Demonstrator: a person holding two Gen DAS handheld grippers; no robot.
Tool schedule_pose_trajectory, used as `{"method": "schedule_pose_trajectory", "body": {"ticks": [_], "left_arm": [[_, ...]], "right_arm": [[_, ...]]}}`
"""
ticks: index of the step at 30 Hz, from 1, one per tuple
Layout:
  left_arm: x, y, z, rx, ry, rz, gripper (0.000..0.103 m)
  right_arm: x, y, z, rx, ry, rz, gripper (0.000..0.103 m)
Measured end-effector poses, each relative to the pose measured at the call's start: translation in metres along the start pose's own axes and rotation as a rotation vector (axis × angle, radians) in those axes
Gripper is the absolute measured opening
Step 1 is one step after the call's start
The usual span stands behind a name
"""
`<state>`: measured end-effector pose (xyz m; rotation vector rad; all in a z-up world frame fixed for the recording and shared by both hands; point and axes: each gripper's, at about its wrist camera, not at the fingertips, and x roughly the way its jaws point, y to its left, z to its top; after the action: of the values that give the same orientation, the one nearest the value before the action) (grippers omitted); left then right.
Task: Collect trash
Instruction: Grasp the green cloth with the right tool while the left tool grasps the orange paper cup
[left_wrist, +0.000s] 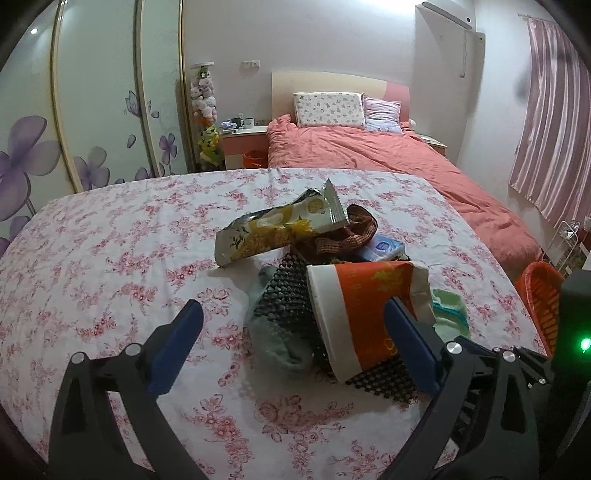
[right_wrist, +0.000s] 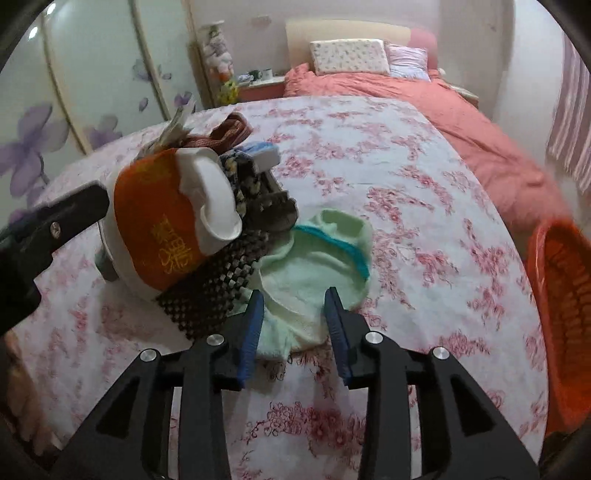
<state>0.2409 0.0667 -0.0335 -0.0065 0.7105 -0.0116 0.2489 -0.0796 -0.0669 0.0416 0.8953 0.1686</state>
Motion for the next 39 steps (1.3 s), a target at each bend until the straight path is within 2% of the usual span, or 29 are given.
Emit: {"method": "schedule_pose_trajectory", "body": {"ticks": [1,2,7,14,19,21,23,27,28,31,33,34,36,37,38,39], "left_arm": [[0.0,0.0,-0.001,0.001,0.0,-0.002,0.096],[0.001,-0.001,-0.001,0.003,0.002,-0.006,0.096],[0.002,-0.003,-0.002,0.008,-0.001,-0.027,0.096],[0.01,-0.009,-0.003,0.005,0.02,-0.052,0.09],[0.018,-0.019,-0.003,0.013,0.04,-0.063,0.089],[0.022,-0.022,-0.002,0.018,0.049,-0.064,0.084],[0.027,-0.024,-0.002,0.017,0.062,-0.077,0.077],[0.031,-0.028,-0.001,0.015,0.067,-0.106,0.068],[0.031,-0.029,0.0,0.017,0.068,-0.114,0.067],[0.032,-0.034,0.002,0.026,0.06,-0.144,0.06],[0.032,-0.036,0.002,0.032,0.059,-0.164,0.051],[0.032,-0.038,0.002,0.034,0.061,-0.172,0.049],[0.033,-0.04,0.002,0.037,0.063,-0.194,0.041],[0.032,-0.04,0.002,0.04,0.061,-0.202,0.038],[0.031,-0.041,0.001,0.044,0.059,-0.214,0.03],[0.03,-0.041,0.001,0.045,0.057,-0.229,0.024]], "right_arm": [[0.0,0.002,0.0,-0.01,0.003,0.026,0.008],[-0.001,0.005,-0.001,-0.025,0.002,0.025,0.004],[-0.01,-0.003,-0.002,-0.013,-0.027,-0.01,0.002],[-0.021,-0.064,0.005,0.145,-0.071,-0.155,0.003],[-0.014,-0.08,0.006,0.207,-0.031,-0.08,0.004],[-0.013,-0.079,0.006,0.218,-0.028,-0.039,0.013],[-0.014,-0.076,0.006,0.208,-0.028,-0.025,0.032],[-0.013,-0.068,0.006,0.17,-0.022,-0.019,0.047],[-0.011,-0.068,0.006,0.168,-0.017,-0.013,0.053],[-0.007,-0.062,0.006,0.148,0.002,-0.012,0.061],[-0.004,-0.056,0.005,0.125,0.01,-0.031,0.062],[-0.002,-0.054,0.005,0.114,0.012,-0.042,0.061],[-0.002,-0.053,0.003,0.101,0.004,-0.068,0.049],[-0.002,-0.056,0.002,0.106,0.001,-0.074,0.038],[-0.004,-0.062,0.003,0.131,0.002,-0.059,0.023],[-0.004,-0.068,0.003,0.155,0.006,-0.043,0.014]]}}
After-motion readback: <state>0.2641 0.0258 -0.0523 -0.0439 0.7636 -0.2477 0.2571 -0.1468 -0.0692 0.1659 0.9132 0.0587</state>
